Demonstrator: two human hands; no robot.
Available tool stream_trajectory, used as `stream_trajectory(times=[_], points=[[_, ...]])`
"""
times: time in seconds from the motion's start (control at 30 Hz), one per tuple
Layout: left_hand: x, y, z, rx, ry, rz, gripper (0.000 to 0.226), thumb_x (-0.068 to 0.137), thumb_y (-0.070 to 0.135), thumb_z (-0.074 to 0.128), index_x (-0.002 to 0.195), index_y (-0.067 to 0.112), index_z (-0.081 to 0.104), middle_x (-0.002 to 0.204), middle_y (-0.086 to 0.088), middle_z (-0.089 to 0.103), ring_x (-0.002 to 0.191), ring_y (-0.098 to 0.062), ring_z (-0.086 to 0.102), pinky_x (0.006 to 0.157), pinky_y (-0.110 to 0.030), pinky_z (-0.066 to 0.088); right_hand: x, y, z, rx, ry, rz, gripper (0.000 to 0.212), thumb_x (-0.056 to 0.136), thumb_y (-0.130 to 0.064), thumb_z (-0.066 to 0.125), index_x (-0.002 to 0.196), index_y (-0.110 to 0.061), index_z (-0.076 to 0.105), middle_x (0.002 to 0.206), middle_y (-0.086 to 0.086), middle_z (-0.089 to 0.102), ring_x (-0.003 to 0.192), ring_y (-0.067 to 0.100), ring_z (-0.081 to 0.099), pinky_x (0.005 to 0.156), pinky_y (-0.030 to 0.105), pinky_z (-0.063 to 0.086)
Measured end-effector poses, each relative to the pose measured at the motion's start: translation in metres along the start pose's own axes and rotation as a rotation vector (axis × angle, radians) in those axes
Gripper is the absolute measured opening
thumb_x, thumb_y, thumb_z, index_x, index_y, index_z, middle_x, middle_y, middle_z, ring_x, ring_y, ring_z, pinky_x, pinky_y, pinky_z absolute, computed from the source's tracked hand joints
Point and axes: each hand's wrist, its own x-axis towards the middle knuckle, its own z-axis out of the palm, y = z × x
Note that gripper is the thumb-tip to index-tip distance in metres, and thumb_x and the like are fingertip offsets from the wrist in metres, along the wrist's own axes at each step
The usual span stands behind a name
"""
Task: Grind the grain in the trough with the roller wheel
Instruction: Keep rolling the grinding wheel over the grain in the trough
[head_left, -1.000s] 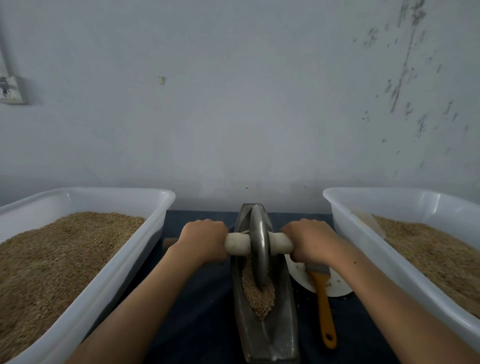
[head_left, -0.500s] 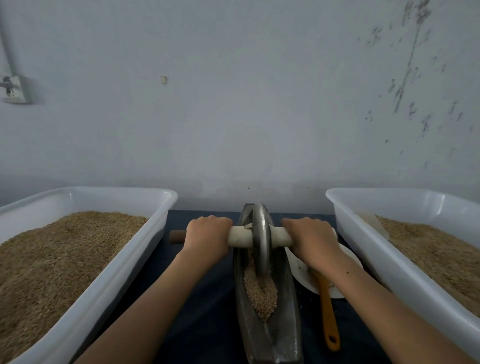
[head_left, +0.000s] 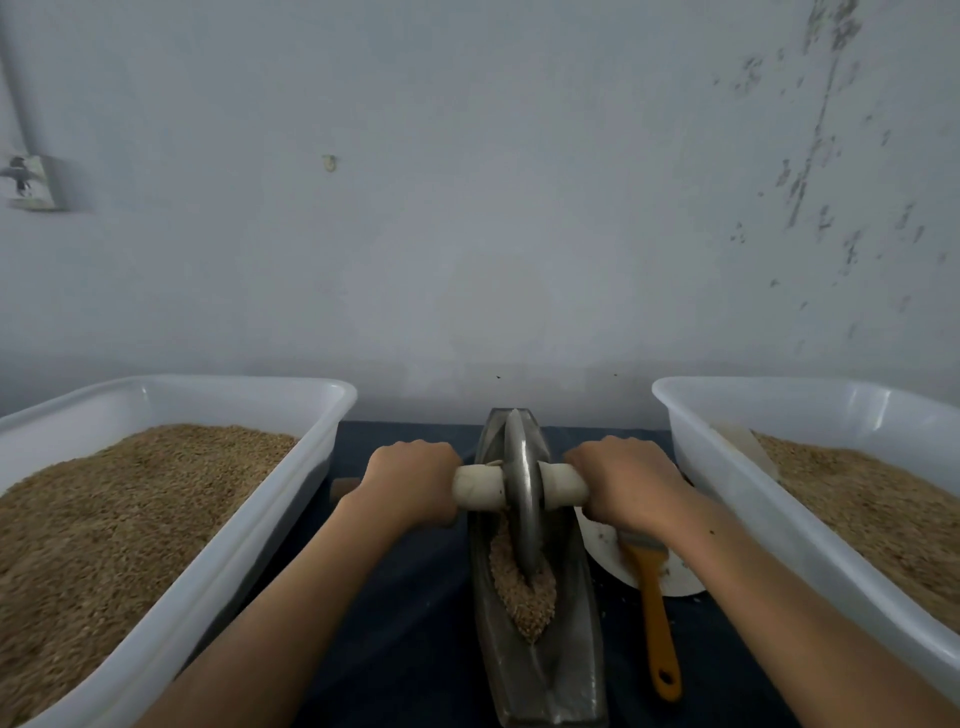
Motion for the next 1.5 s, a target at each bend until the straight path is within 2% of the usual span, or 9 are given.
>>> stream_trajectory(times=[0.13, 0.23, 0.33, 0.47, 0.57, 0.8, 0.93, 1.27, 1.5], points=[[0.001, 0.004, 0.005, 0.039, 0.204, -0.03, 0.024, 0.087, 0.028, 0.057, 0.11, 0.023, 0.055, 0.104, 0.0, 0.062, 0.095, -0.02, 0.059, 0.07, -0.03, 0.036, 0.001, -0.001, 0.01, 0.014, 0.186, 0.053, 0.014, 0.091, -0.02, 0.052, 0.103, -0.027, 0.049, 0.098, -0.001, 0.063, 0.087, 0.023, 0.059, 0.067, 0.03, 0.033], [0.003, 0.006, 0.004, 0.038, 0.206, -0.028, 0.024, 0.088, 0.027, 0.057, 0.111, 0.022, 0.055, 0.106, -0.001, 0.062, 0.097, -0.021, 0.059, 0.072, -0.031, 0.036, 0.001, 0.001, 0.013, 0.016, 0.211, 0.046, 0.014, 0.092, -0.022, 0.051, 0.106, -0.026, 0.048, 0.099, -0.001, 0.063, 0.087, 0.022, 0.059, 0.067, 0.031, 0.034], [0.002, 0.004, 0.001, 0.052, 0.101, -0.022, 0.031, 0.085, 0.028, 0.062, 0.115, 0.021, 0.056, 0.107, -0.002, 0.062, 0.096, -0.02, 0.059, 0.072, -0.03, 0.038, 0.001, 0.002, 0.008, 0.011, 0.108, 0.021, 0.018, 0.09, -0.022, 0.055, 0.108, -0.026, 0.052, 0.101, -0.001, 0.063, 0.087, 0.019, 0.058, 0.068, 0.029, 0.034], [-0.004, 0.001, -0.006, -0.027, -0.167, 0.014, 0.045, 0.077, 0.03, 0.072, 0.117, 0.018, 0.057, 0.106, -0.003, 0.064, 0.094, -0.02, 0.06, 0.073, -0.03, 0.042, -0.003, 0.005, -0.006, 0.022, -0.204, -0.047, 0.031, 0.083, -0.025, 0.067, 0.112, -0.022, 0.058, 0.102, 0.0, 0.065, 0.088, 0.017, 0.061, 0.064, 0.026, 0.04], [-0.006, 0.001, -0.009, -0.048, -0.216, 0.016, 0.043, 0.075, 0.028, 0.073, 0.114, 0.017, 0.058, 0.102, -0.002, 0.066, 0.09, -0.019, 0.061, 0.075, -0.031, 0.046, -0.004, 0.006, -0.007, 0.049, -0.261, -0.035, 0.031, 0.081, -0.026, 0.069, 0.11, -0.021, 0.059, 0.099, -0.001, 0.064, 0.087, 0.016, 0.061, 0.062, 0.024, 0.041], [-0.002, 0.007, 0.0, 0.069, 0.137, -0.028, 0.029, 0.085, 0.029, 0.061, 0.113, 0.021, 0.056, 0.103, -0.001, 0.063, 0.094, -0.019, 0.059, 0.071, -0.029, 0.038, 0.002, 0.002, 0.012, 0.027, 0.14, 0.048, 0.011, 0.088, -0.021, 0.054, 0.094, -0.029, 0.051, 0.094, -0.004, 0.064, 0.077, 0.018, 0.055, 0.063, 0.029, 0.032], [0.0, 0.009, 0.005, 0.085, 0.24, -0.036, 0.024, 0.088, 0.026, 0.058, 0.111, 0.022, 0.054, 0.104, 0.0, 0.062, 0.096, -0.02, 0.059, 0.072, -0.03, 0.037, 0.002, 0.001, 0.019, 0.026, 0.218, 0.082, 0.011, 0.091, -0.023, 0.052, 0.101, -0.027, 0.05, 0.095, -0.002, 0.064, 0.081, 0.021, 0.057, 0.066, 0.031, 0.034], [-0.001, 0.0, -0.004, 0.004, -0.12, 0.02, 0.044, 0.076, 0.032, 0.072, 0.116, 0.019, 0.056, 0.103, -0.001, 0.063, 0.09, -0.019, 0.058, 0.072, -0.03, 0.042, -0.003, 0.005, -0.007, 0.066, -0.234, -0.01, 0.031, 0.081, -0.021, 0.067, 0.11, -0.022, 0.059, 0.1, 0.001, 0.065, 0.087, 0.017, 0.061, 0.065, 0.026, 0.043], [0.001, 0.004, 0.006, 0.048, 0.195, -0.016, 0.025, 0.086, 0.029, 0.059, 0.109, 0.023, 0.055, 0.102, 0.001, 0.062, 0.092, -0.019, 0.059, 0.07, -0.029, 0.036, 0.004, -0.001, 0.012, 0.011, 0.118, 0.079, 0.017, 0.088, -0.02, 0.058, 0.103, -0.026, 0.053, 0.097, -0.002, 0.063, 0.082, 0.019, 0.057, 0.067, 0.029, 0.037]])
